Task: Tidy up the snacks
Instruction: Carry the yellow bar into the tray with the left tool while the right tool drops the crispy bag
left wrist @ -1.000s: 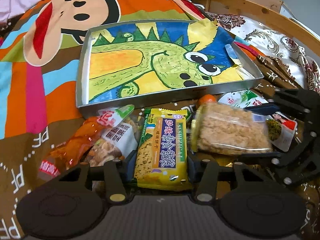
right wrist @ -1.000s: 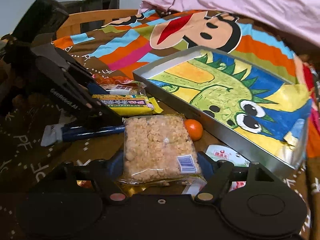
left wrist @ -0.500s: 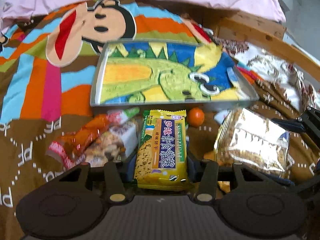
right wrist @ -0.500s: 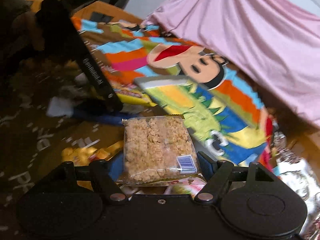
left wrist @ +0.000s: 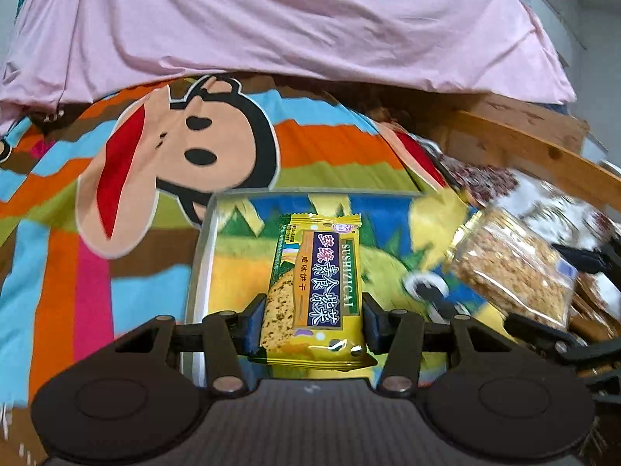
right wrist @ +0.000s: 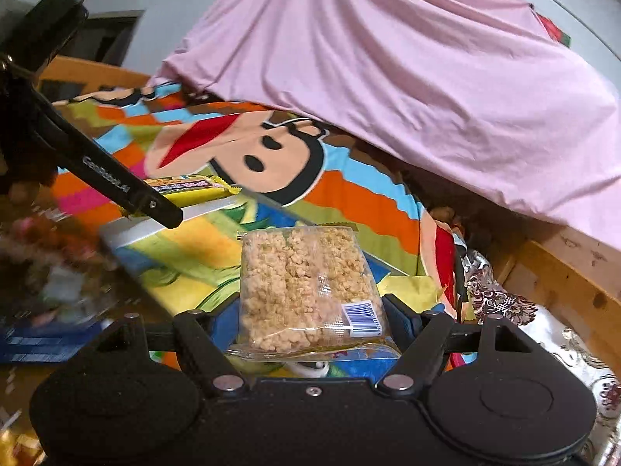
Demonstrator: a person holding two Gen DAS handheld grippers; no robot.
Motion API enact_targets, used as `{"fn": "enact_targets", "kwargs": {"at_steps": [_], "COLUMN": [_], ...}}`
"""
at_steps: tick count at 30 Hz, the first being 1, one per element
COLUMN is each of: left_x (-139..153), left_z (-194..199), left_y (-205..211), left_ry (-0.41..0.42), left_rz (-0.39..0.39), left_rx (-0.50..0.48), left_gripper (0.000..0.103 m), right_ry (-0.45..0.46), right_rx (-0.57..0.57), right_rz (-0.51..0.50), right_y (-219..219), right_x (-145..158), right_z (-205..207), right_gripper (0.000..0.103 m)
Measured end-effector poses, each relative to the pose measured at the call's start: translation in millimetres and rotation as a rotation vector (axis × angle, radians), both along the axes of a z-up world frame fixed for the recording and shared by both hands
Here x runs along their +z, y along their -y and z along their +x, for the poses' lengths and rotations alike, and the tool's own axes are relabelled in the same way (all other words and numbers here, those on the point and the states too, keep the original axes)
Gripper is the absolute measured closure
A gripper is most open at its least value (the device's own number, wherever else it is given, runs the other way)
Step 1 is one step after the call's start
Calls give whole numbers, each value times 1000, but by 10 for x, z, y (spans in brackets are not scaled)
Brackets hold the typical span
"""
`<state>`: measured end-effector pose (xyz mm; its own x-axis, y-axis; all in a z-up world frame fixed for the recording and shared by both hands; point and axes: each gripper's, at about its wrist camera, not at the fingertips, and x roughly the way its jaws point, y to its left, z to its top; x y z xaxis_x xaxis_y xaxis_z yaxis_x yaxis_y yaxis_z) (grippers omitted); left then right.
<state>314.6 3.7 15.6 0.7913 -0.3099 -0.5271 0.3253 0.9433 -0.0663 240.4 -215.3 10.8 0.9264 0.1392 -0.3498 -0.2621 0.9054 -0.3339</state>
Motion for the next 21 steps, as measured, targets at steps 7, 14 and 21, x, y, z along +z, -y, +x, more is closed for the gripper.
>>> {"fn": "enact_targets", "kwargs": {"at_steps": [7, 14, 21], "left_x": [-224, -450, -540], "left_z": [376, 506, 538], "left_y": [181, 314, 375], "left_ry": [-18, -73, -110], "left_rz": [-26, -15, 4], "left_rx": [29, 21, 21], "left_gripper": [50, 50, 50], "right_ry": [-54, -110, -144], "right_rx": [-52, -73, -81], "right_rz": [64, 63, 75], "right_y": [18, -32, -17], "right_x": [-158, -394, -484], "right_z": [408, 606, 673], "right_gripper": [26, 26, 26]}}
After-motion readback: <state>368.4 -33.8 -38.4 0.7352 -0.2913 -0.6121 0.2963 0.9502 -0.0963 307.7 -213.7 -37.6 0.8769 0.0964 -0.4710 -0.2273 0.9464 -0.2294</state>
